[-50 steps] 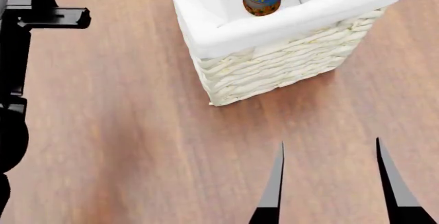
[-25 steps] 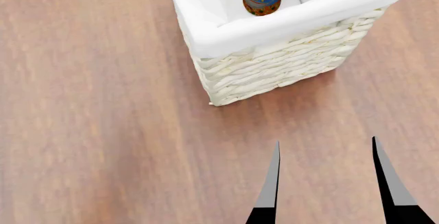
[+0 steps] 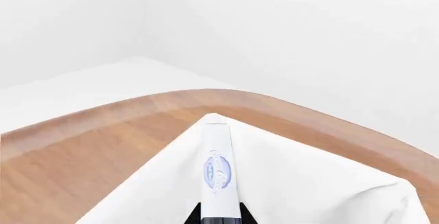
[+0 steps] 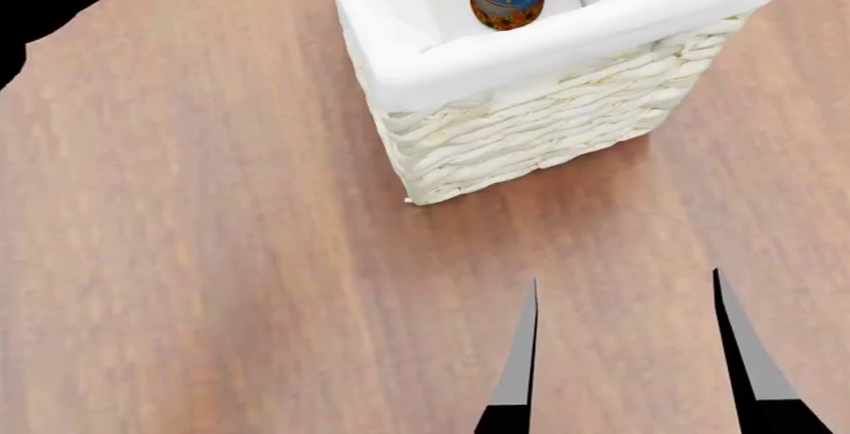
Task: Pick up the alphabet soup and the cream cheese box, and put them in the basket.
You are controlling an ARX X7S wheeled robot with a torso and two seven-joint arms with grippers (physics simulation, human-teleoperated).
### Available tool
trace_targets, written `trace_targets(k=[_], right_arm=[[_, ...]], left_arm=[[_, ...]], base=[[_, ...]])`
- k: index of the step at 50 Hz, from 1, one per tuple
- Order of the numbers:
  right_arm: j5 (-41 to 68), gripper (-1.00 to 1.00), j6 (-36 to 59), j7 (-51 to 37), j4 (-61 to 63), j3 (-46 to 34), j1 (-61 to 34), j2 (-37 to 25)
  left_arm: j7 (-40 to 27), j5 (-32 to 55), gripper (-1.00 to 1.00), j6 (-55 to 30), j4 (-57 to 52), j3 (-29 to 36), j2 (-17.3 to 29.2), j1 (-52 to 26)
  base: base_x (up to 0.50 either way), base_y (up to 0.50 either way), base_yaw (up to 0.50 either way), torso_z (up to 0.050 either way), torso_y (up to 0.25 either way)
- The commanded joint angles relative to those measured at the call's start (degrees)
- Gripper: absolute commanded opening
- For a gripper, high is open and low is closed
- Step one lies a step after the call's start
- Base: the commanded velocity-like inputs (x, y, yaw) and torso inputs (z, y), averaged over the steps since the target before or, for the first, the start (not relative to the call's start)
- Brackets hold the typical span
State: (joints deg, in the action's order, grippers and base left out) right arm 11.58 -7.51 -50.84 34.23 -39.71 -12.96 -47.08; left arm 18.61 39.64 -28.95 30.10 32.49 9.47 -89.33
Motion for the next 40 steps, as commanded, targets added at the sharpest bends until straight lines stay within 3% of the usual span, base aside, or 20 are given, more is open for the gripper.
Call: trace_targets(k=[1, 40], right_arm=[[0.1, 1.00, 0.1, 0.0, 0.2, 0.1, 0.1, 0.0], [-0.4, 1.00, -1.0, -0.7, 0.7, 0.6, 2.1, -0.7]], left_arm=[[3.6, 2.7, -1.00, -2.4, 3.1, 0.5, -0.9, -1.4], [4.0, 3.6, -1.00, -1.6, 3.6, 1.8, -1.6, 0.1]], base=[[0.00, 0.00, 0.00, 0.000, 0.020], [0.00, 0.00, 0.00, 0.000, 0.000]])
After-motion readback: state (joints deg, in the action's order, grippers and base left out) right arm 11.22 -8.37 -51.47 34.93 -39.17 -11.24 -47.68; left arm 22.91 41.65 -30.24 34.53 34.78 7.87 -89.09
